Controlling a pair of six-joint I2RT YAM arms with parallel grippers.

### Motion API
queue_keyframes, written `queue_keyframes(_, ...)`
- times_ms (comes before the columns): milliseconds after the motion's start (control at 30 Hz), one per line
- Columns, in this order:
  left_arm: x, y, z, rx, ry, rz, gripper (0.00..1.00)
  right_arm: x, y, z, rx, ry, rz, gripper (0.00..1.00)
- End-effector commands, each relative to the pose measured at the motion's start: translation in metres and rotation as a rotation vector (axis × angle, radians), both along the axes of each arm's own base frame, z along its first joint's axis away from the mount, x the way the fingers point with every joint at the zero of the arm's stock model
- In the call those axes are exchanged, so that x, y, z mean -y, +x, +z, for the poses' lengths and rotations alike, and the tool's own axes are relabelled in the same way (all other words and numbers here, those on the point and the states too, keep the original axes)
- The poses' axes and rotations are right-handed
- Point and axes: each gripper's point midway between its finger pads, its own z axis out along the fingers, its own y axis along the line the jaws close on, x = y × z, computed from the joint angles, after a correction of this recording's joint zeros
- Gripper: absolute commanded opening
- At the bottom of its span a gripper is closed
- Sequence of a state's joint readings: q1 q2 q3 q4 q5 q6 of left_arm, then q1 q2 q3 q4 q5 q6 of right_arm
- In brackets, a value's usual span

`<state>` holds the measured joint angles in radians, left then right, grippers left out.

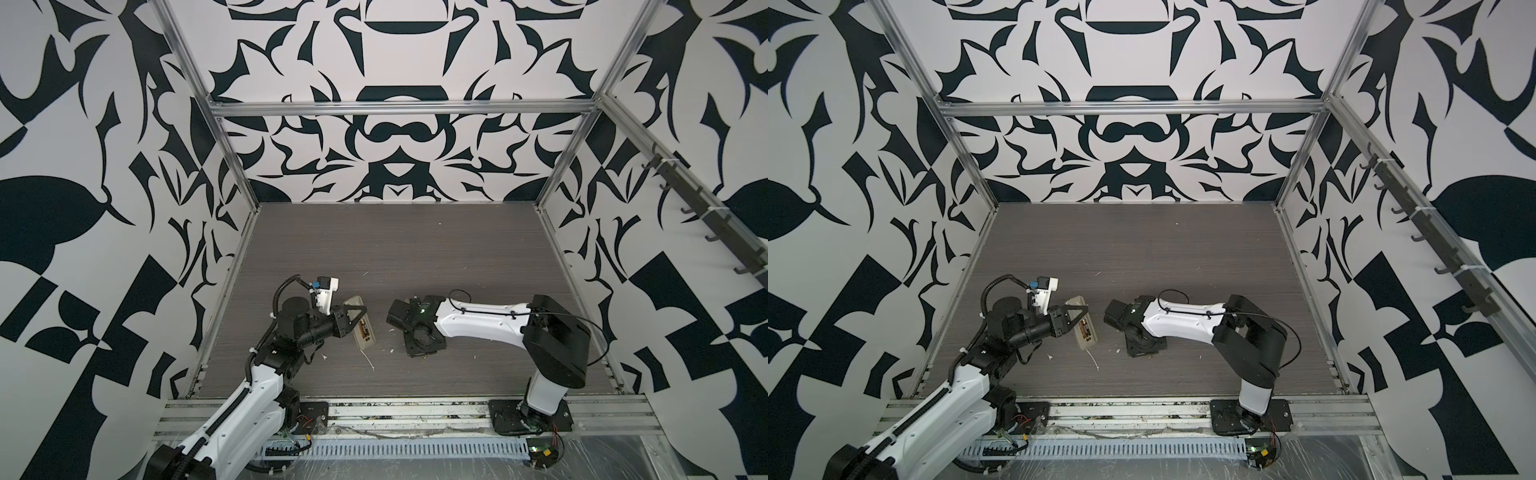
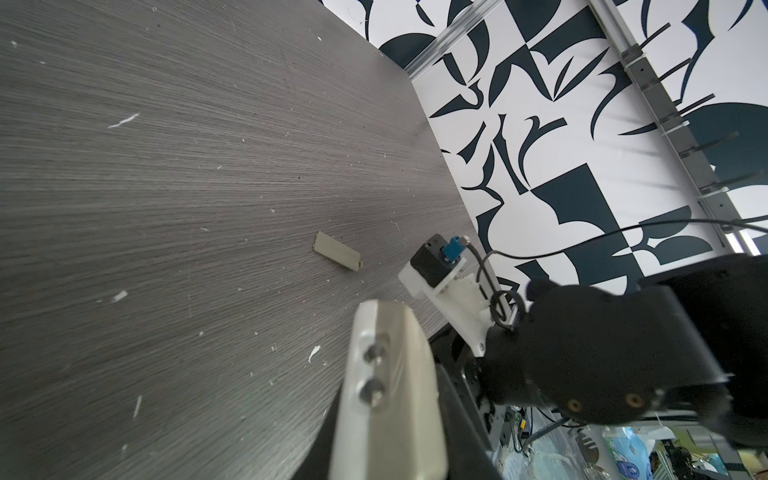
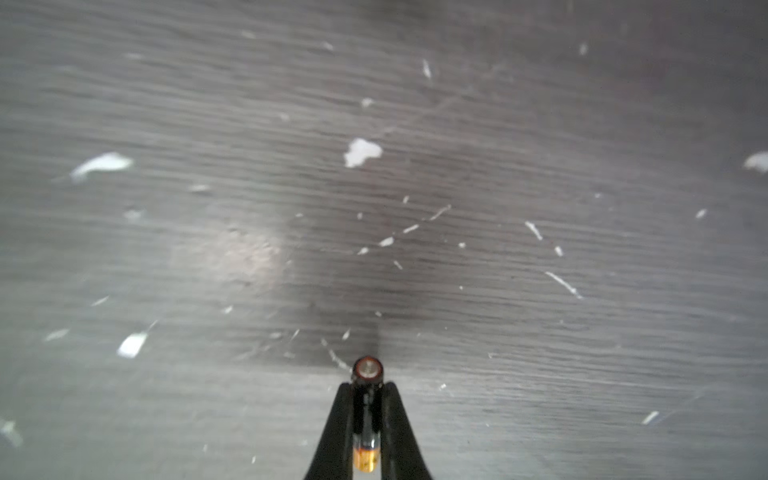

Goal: Load the batteries into the remote control

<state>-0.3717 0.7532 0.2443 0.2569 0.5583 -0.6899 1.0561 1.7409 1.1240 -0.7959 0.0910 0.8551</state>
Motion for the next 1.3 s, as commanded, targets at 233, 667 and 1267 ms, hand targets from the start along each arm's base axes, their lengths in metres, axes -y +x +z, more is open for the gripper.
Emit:
queue_keyframes(233,0.002,0.002,0.003,0.006,-0.003,-0.004,0.0,-0.002,-0.003,0.001,0.024,-0.023,0.251,0.0)
queue_keyframes(667,0.0,0.004,0.001,0.004,0.007,0.013,0.0,-0.011,-0.018,-0.018,-0.015,-0.034,0.314,0.0)
queue_keyframes(1267,-0.001,0.005,0.0,0.008,0.009,0.019,0.0,-0.008,-0.014,-0.013,0.023,-0.097,0.304,0.21)
